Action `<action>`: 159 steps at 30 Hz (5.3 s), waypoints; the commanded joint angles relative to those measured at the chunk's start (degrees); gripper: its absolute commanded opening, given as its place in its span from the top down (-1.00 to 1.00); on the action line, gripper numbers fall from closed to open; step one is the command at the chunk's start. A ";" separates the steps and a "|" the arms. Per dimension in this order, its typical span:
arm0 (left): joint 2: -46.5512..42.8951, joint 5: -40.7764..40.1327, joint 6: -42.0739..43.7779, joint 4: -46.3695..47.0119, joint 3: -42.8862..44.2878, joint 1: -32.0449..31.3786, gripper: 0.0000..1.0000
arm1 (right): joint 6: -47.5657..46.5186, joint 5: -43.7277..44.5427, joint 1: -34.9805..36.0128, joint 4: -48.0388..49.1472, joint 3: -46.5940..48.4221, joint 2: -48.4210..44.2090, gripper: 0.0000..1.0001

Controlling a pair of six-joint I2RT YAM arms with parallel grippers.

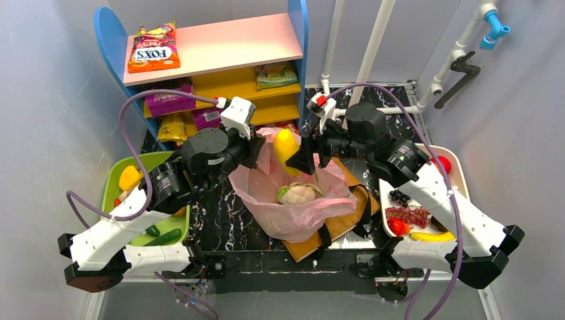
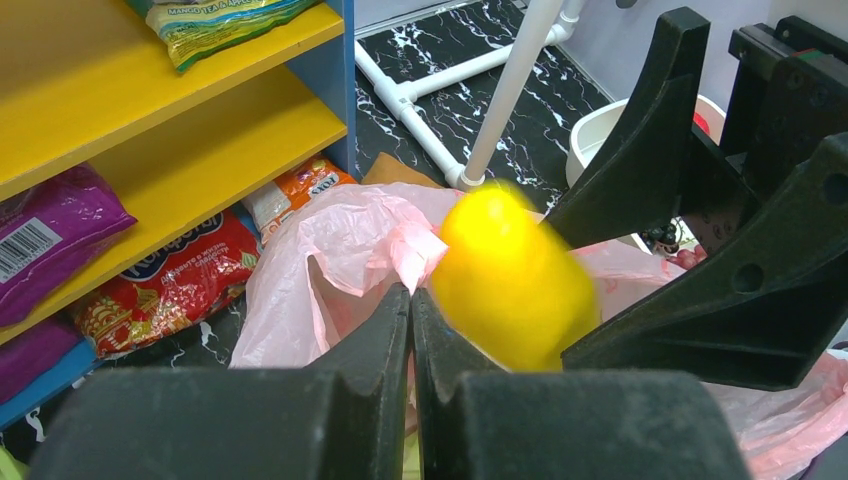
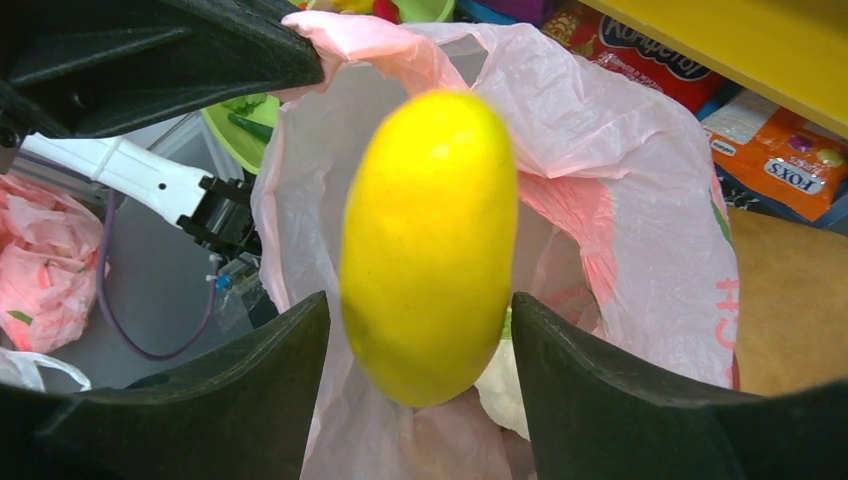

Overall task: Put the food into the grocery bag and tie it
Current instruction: Place the fake fruit into the grocery bag, then pick up the fake fruit from the bin, then place the fake fruit into the grocery bag.

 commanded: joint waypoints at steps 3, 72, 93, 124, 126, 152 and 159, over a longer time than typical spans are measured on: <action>0.30 -0.92 0.42 -0.36 2.17 0.44 1.00 | 0.27 3.26 0.46 -0.44 0.62 -0.45 -0.56; 3.82 3.82 -1.59 -7.22 1.72 0.90 1.00 | 37.59 46.83 -56.58 -7.40 -31.52 8.97 -0.61; 4.09 5.40 -3.09 -5.22 -1.03 0.87 1.00 | 38.60 43.78 -59.55 -3.51 -35.06 13.83 0.00; 3.18 3.15 -3.70 -3.54 -3.25 0.98 1.00 | 23.02 19.46 -59.53 0.55 -33.15 -11.63 0.97; 3.20 3.00 -3.70 -3.48 -3.26 0.97 1.00 | 22.27 15.30 -59.52 0.45 -32.19 -13.47 0.97; 4.32 2.11 -3.57 -2.58 -1.07 1.42 1.00 | 26.63 -27.83 -49.70 11.69 -2.77 -17.72 0.97; 4.74 3.12 -4.12 -2.59 -0.01 1.40 1.00 | 23.73 -25.87 -32.03 14.22 0.08 -13.73 0.97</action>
